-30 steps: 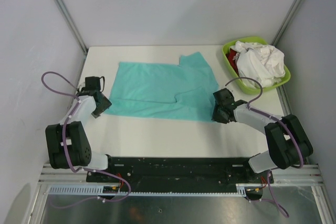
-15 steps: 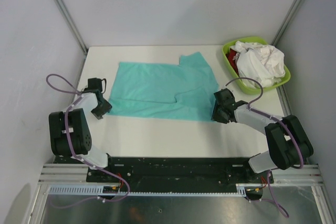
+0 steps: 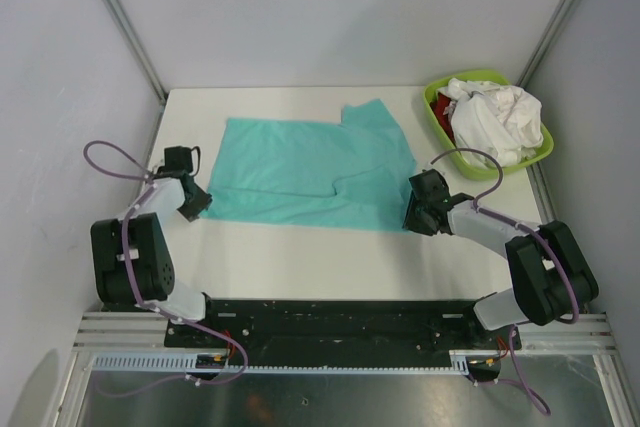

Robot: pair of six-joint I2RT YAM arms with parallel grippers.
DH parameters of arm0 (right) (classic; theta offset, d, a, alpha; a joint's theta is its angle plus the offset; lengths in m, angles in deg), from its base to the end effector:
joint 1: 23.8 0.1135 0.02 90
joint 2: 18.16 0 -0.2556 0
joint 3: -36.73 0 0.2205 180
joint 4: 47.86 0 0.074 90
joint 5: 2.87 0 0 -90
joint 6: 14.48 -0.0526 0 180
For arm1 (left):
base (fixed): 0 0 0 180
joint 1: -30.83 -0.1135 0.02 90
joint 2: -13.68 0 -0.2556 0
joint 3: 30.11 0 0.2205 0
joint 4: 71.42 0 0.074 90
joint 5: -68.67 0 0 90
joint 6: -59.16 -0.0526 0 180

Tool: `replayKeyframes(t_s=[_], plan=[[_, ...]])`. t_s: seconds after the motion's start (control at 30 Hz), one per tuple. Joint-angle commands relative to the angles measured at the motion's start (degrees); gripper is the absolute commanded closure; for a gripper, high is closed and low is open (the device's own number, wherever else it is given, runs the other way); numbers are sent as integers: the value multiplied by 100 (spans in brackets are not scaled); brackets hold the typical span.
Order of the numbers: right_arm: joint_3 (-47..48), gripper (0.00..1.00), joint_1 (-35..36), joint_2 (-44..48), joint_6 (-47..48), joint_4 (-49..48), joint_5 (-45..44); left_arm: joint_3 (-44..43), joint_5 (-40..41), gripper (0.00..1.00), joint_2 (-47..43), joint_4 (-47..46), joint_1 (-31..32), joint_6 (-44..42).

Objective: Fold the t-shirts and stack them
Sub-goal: Fold the flattened tshirt in 1/3 of the way

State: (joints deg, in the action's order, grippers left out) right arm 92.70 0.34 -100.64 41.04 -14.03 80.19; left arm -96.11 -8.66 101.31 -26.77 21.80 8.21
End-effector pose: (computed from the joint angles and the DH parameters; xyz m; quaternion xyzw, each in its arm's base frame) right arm 0.2274 0.0949 0.1588 0.1024 0.9596 0.0740 0.2514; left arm 0.2597 0.0530 0.1729 -0.4170 0.8791 0.0514 0.2253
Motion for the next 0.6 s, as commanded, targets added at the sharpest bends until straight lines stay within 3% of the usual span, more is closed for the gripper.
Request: replayKeyframes(t_s=[0.0, 0.2, 0.57], plan=[[-168, 64, -23, -51, 73, 27, 62, -14, -169, 60, -601, -124, -52, 73], [-173, 68, -39, -72, 57, 18, 57, -90, -166, 54, -605, -120, -49, 32], [-169, 76, -116, -35, 83, 43, 168, -288, 145, 54, 441, -217, -58, 19]])
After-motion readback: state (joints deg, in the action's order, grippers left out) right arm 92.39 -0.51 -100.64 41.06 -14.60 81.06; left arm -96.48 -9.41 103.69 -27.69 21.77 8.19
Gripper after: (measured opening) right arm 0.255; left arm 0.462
